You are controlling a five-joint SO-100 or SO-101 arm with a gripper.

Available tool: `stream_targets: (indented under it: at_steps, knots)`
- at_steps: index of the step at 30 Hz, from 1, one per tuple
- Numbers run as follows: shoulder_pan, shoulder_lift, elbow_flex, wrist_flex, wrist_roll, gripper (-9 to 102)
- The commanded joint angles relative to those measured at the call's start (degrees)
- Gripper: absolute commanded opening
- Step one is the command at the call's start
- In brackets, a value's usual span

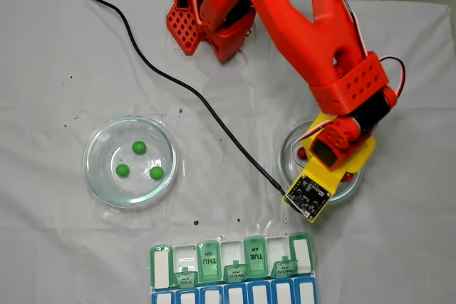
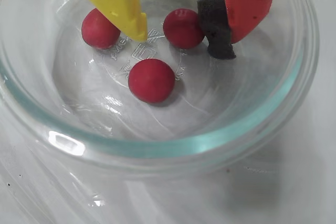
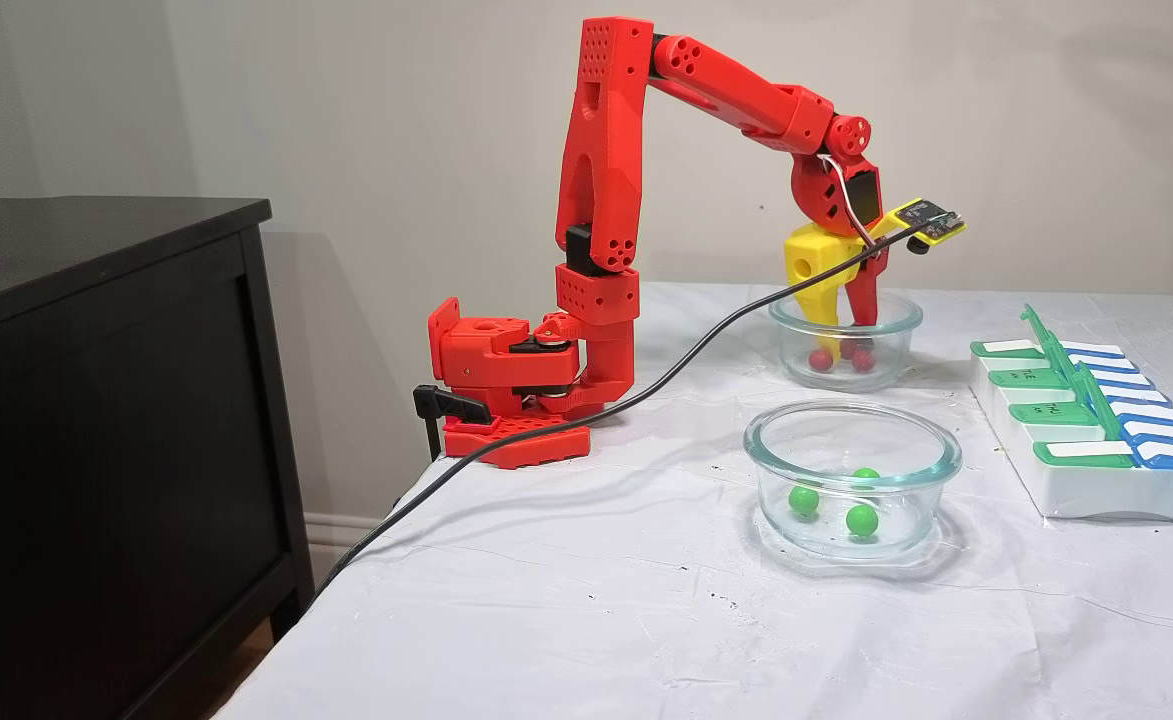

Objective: Sort medicines into box.

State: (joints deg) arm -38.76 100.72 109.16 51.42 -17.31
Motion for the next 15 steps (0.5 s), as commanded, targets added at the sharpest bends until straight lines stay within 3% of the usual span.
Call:
stream_targets:
  at_steps: [1,9,15]
  knots:
    - [-1.23,1.14,-0.26,-0.97,0.44,19]
    - [-1.58,0.79,-0.79,0.35,0.44,15]
    - [-1.05,0.70,-0.35,-0.97,0.97,1]
